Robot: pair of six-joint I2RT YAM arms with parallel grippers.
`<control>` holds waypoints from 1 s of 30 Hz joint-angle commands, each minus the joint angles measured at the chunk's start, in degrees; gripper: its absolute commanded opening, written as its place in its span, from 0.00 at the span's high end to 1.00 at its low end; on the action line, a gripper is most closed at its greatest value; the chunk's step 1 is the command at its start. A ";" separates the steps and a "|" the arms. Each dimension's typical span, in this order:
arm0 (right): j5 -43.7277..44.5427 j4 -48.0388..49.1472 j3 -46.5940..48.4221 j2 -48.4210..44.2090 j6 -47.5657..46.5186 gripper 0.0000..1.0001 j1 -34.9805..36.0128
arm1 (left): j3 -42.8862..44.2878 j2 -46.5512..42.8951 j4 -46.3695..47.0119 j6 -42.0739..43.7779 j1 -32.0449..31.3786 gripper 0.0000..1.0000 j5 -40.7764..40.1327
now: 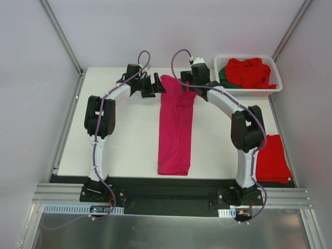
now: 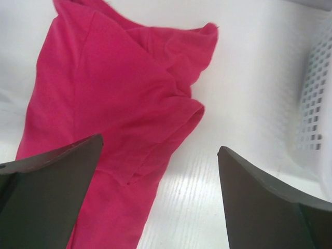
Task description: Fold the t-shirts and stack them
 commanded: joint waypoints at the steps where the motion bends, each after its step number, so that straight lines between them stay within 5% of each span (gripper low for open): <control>1: -9.55 2.23 -1.67 -0.87 2.64 0.01 -0.53 | 0.10 -1.20 1.07 0.60 0.01 0.01 -0.87; 7: -15.47 2.60 -0.63 2.73 4.22 0.12 -1.15 | 0.90 -0.40 1.77 -0.37 -0.08 0.01 -0.34; 19: 4.21 -4.34 10.71 10.91 2.47 0.16 -1.24 | -0.07 -0.23 1.77 0.33 -0.08 0.01 0.19; 30: 7.31 -11.91 19.15 16.98 6.67 0.20 -2.90 | -1.56 -0.49 1.86 0.94 -0.08 0.01 0.45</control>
